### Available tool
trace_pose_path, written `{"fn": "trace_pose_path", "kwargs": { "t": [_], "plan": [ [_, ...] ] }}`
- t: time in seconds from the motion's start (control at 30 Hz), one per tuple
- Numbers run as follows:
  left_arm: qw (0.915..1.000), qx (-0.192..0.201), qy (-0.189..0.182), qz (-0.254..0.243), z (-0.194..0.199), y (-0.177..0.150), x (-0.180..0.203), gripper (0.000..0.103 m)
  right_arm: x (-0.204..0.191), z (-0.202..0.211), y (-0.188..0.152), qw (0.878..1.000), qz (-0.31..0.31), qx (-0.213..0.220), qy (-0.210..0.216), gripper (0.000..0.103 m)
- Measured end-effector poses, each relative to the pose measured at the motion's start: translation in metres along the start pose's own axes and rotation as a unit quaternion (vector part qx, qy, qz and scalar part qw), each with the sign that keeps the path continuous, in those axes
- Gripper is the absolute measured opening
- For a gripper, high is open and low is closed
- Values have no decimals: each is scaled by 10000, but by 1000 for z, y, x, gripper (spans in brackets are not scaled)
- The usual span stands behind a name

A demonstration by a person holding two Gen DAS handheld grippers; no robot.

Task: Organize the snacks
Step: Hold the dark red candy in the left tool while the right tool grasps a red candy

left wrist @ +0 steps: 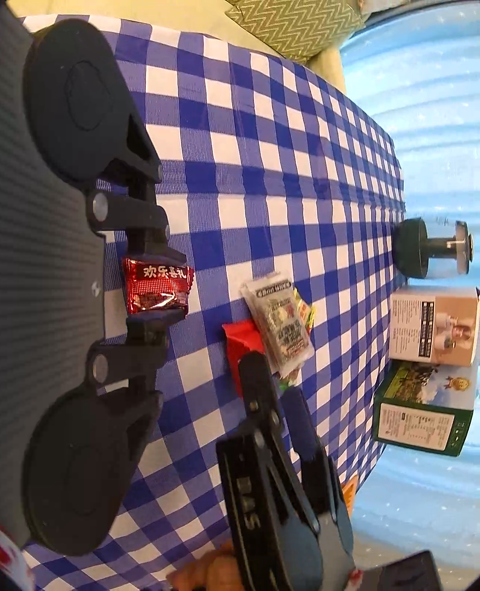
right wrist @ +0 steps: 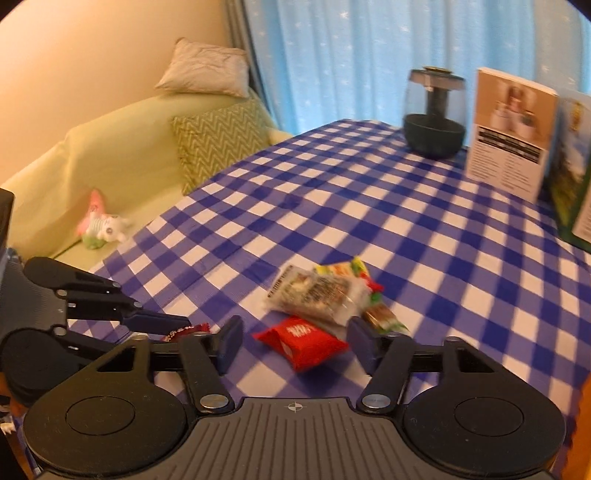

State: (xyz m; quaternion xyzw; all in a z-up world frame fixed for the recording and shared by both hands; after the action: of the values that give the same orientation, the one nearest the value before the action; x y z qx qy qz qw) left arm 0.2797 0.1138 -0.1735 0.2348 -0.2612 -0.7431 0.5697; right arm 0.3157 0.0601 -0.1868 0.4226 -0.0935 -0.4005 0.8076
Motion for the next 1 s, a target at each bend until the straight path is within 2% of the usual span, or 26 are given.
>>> {"fn": "trace_pose_path", "kwargs": {
  "t": [0.13,0.27,0.47,0.57,0.7,1.0],
  "plan": [
    [10000,-17,0,58,-2,0,-3,22,4,-16,-4,9997,179,-111,-157,50],
    [10000,3,-32,59,-2,0,-1,22,4,-16,-13,9988,258,-365,-198,35],
    [9999,50,-81,56,0,3,3,22,-2,-9,-28,9959,61,-904,-22,35],
    [9999,39,-75,57,-1,2,2,22,-1,-11,-28,9961,-32,-879,-10,36],
    [9999,54,-77,66,0,3,1,22,-1,-17,-24,9965,21,-814,-172,44],
    [10000,25,-64,47,-2,2,2,22,2,-20,-17,9977,-94,-648,-198,45]
  ]
}}
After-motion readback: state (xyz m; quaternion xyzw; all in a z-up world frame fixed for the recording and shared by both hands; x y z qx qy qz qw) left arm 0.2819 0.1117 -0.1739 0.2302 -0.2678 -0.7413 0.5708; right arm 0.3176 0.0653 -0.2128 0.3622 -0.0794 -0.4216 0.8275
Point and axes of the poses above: each gripper's, at about its wrist camera, not at the fingertips, and z roughly against the way its jaws point, x to its right, y to its top, the point moved 8 cm from there along -z, roughly the way its jaws point, and after that the axes turned 7 degrees about -z, right-handed, at the moved point
